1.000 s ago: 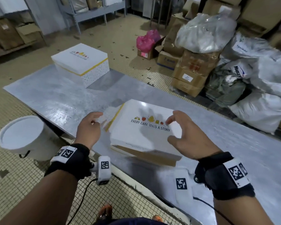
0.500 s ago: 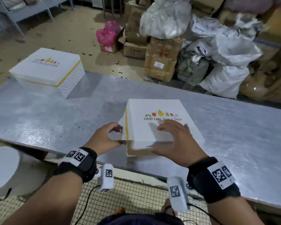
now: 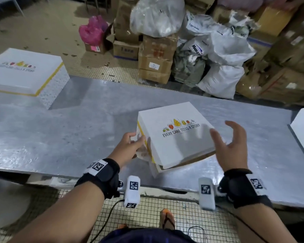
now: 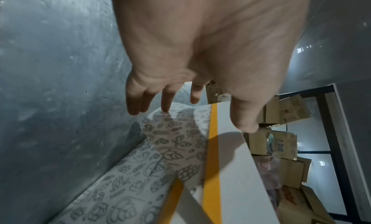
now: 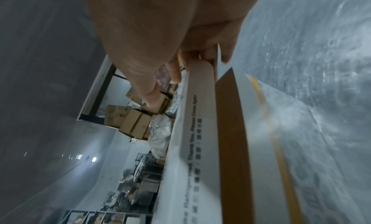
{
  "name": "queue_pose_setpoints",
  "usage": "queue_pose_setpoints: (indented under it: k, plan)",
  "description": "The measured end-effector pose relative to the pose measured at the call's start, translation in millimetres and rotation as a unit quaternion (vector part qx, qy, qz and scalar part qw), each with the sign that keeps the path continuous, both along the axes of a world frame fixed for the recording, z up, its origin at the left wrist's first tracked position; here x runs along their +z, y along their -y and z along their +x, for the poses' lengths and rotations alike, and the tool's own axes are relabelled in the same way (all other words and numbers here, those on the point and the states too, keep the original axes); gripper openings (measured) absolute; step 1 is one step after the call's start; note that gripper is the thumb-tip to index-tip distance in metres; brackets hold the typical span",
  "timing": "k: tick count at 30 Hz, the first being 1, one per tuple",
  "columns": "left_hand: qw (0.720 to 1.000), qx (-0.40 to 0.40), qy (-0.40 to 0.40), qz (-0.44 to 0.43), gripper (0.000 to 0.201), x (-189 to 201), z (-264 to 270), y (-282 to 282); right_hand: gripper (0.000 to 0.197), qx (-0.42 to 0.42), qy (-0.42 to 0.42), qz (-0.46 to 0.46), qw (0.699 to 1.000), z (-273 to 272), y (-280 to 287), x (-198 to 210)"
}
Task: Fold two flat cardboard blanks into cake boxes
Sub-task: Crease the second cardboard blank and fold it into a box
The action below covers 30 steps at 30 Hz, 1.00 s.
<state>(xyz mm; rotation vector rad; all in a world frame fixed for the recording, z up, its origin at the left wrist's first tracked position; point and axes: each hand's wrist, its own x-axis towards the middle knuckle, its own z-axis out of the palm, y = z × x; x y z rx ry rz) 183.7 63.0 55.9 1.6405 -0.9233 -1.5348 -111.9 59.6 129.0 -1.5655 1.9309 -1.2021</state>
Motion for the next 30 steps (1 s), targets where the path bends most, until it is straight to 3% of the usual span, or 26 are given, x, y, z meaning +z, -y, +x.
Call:
queue_pose_setpoints:
  k: [4,9,13,17,25,30]
  plan:
    - [0.999,0.034,-0.017,0.030,0.064,2,-10,3,0.050,0.002,0.100,0.138,0.985,-29,17,-18]
    - [0.991,0.079,-0.098,0.036,0.062,10,-22,5,0.048,0.020,0.159,0.137,0.978,-35,26,-43]
    - [0.988,0.098,-0.115,0.043,0.055,14,-27,4,0.029,0.075,0.277,0.161,0.944,-36,26,-50]
    - [0.986,0.093,-0.135,0.035,0.023,16,-27,-1,0.064,0.106,0.329,0.156,0.925,-40,28,-60]
    - [0.977,0.111,-0.179,0.020,0.034,22,-23,-8,0.008,0.058,0.384,0.163,0.907,-45,43,-75]
    - [0.979,0.114,-0.171,0.009,0.040,21,-23,-10,0.010,0.055,0.406,0.146,0.900,-40,47,-73]
